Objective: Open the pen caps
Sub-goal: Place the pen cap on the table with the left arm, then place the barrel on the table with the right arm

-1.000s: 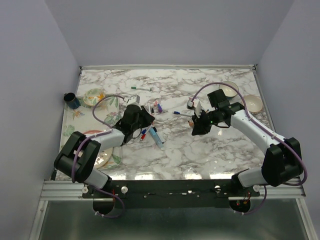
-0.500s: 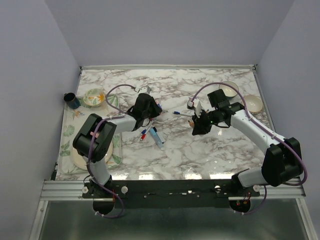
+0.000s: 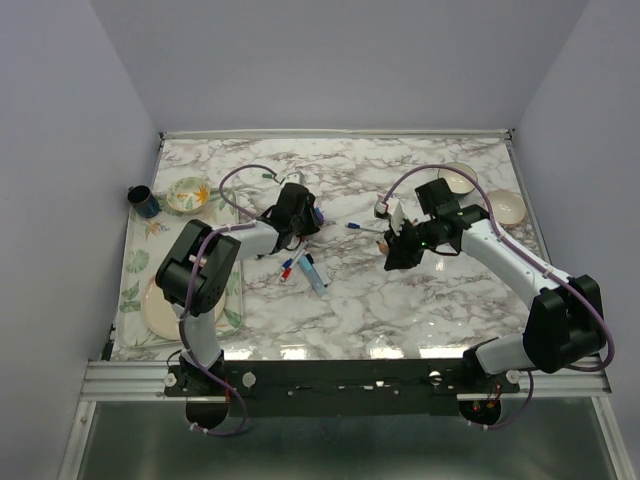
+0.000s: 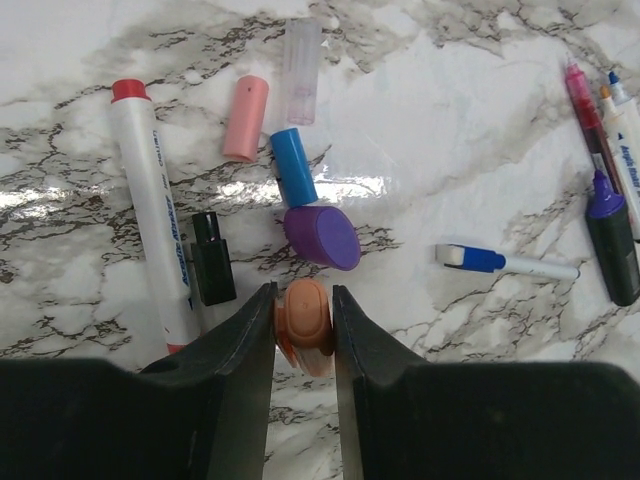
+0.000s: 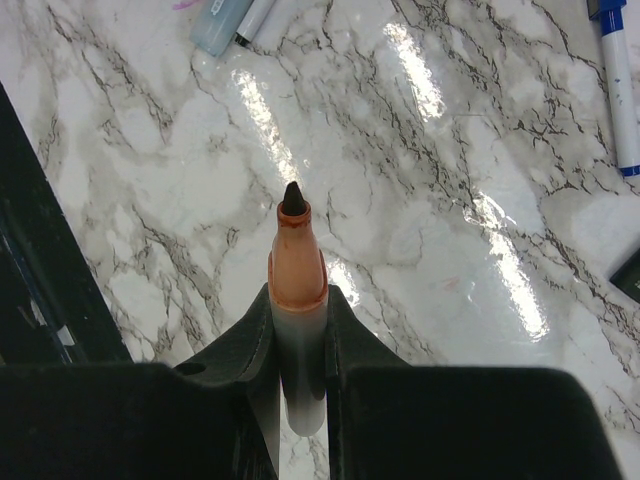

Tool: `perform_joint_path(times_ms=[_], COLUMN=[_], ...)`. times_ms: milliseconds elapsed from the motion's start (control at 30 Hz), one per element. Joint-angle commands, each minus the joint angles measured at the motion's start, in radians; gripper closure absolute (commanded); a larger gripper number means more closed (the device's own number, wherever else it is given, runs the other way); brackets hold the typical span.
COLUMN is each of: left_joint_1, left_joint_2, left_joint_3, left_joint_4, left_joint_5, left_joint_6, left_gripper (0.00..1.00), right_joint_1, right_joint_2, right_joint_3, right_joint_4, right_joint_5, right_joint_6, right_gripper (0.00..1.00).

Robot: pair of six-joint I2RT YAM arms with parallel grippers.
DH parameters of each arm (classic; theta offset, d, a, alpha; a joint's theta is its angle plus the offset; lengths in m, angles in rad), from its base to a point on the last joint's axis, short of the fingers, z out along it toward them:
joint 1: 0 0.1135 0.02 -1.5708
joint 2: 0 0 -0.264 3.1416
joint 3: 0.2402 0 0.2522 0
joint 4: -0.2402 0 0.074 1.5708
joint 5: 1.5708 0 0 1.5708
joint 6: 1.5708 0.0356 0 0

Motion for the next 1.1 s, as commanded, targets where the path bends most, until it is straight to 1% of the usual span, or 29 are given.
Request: perform_joint_path(times_ms=[0,167,367,433,467,567,767,800,867,900,967,1000,1033,1067], left_joint_1=[-0.006,-0.004,-0.004,-0.004,-0.004,-0.004,-0.003,-0.001,0.001,0.002,0.005,0.008,0.01,0.011], left_joint_2=[0.025,0.016,-0.038,-0.078,-0.093,-0.161,-0.349,-0.416,-0.492,-0.576,-0.659,-0.737,-0.774,-0.806], left_joint_3=[0.034,0.053,0.048,0.04,0.037,0.034,0.016,0.011,-0.007,-0.018,-0.048,-0.056,-0.061,-0.073], left_joint_4=[-0.052,-0.078,-0.092,-0.094,-0.1,-0.115,-0.198,-0.222,-0.27,-0.282,-0.331,-0.356,-0.38,-0.431], left_joint_5=[-0.03,-0.041,-0.039,-0.041,-0.041,-0.021,0.007,0.008,0.018,0.019,0.01,0.002,-0.004,-0.012], left_joint_6=[0.021,0.032,0.051,0.06,0.064,0.101,0.189,0.196,0.219,0.23,0.274,0.293,0.314,0.357], left_gripper=[0.61,0.57,0.55,0.55,0.53,0.51,0.5,0.49,0.46,0.39,0.3,0.23,0.19,0.18], right_joint_1=[-0.006,-0.009,-0.015,-0.015,-0.017,-0.02,-0.049,-0.052,-0.053,-0.053,-0.055,-0.055,-0.055,-0.055], right_joint_2=[0.005,0.0,0.0,0.0,0.002,0.003,0.011,0.014,0.035,0.049,0.087,0.104,0.121,0.171], right_joint_3=[-0.001,-0.001,-0.001,-0.004,-0.004,-0.012,-0.03,-0.03,-0.023,-0.009,0.009,0.02,0.051,0.068], right_joint_4=[0.005,0.005,0.005,0.008,0.011,0.032,0.126,0.141,0.173,0.18,0.186,0.184,0.174,0.166], right_joint_5=[0.002,0.002,0.003,0.008,0.011,0.036,0.164,0.21,0.258,0.304,0.329,0.339,0.342,0.345], right_joint_6=[0.0,0.0,-0.002,0.0,0.001,0.021,0.121,0.139,0.176,0.187,0.199,0.201,0.202,0.202], right_gripper=[0.99,0.99,0.99,0.99,0.99,0.99,0.99,0.99,0.98,0.97,0.96,0.96,0.96,0.96])
